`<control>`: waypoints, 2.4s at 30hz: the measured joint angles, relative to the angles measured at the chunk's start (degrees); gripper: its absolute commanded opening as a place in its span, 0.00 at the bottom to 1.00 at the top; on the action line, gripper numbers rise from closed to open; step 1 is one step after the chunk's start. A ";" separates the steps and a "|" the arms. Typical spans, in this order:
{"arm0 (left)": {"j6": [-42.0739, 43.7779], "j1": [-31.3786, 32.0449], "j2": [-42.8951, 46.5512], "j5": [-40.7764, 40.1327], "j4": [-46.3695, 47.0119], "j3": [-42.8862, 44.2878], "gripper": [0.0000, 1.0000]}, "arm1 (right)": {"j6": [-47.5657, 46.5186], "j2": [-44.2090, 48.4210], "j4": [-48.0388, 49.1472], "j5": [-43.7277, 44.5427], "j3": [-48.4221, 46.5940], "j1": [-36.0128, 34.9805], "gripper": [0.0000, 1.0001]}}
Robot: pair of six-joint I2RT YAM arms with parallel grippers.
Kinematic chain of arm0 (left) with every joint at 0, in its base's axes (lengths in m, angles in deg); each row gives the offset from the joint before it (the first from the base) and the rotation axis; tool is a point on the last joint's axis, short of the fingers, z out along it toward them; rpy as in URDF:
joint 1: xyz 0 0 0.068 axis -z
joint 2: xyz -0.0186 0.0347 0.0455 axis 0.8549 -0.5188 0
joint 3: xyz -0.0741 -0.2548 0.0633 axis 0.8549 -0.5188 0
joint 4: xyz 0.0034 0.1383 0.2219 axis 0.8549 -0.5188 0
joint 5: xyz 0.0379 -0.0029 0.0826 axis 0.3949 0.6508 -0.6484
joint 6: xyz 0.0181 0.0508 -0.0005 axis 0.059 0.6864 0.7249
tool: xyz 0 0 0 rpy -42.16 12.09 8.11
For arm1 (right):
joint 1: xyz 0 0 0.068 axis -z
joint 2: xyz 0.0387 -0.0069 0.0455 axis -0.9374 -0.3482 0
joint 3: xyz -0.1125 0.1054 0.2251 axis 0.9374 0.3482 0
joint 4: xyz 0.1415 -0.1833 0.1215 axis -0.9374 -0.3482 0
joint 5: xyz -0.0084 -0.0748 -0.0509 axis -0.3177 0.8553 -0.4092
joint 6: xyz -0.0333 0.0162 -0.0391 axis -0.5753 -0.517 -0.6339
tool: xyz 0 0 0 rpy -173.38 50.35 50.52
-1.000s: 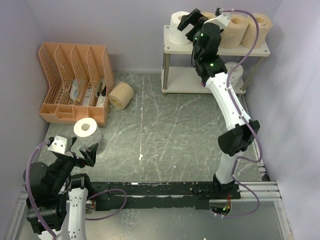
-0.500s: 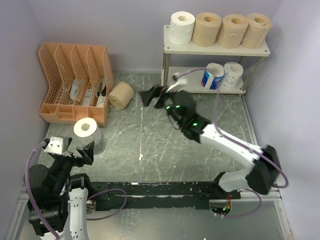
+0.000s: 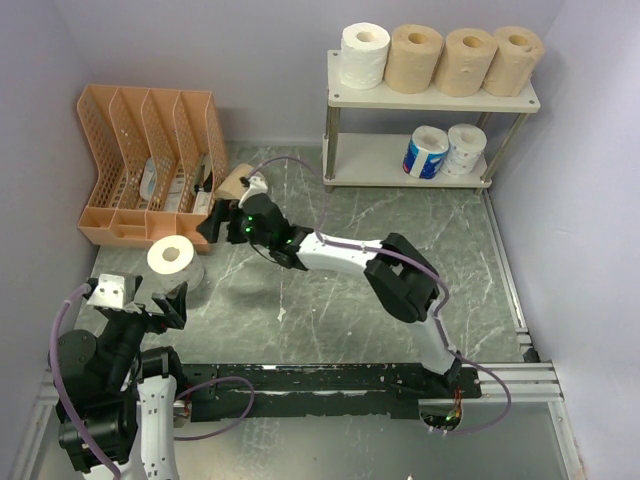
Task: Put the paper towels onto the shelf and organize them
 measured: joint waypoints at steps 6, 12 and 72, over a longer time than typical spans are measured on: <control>0.02 -0.17 0.00 0.22 0.00 0.00 0.99 | 2.91 -5.44 1.86 -3.10 -6.49 -1.99 0.91; 0.09 -0.17 0.02 0.61 0.00 0.00 0.99 | 3.52 -9.55 -0.26 -3.39 -10.25 -3.10 0.89; 0.66 -0.17 0.63 1.27 -0.02 0.00 0.99 | 3.85 38.66 -9.97 13.42 17.07 6.82 0.00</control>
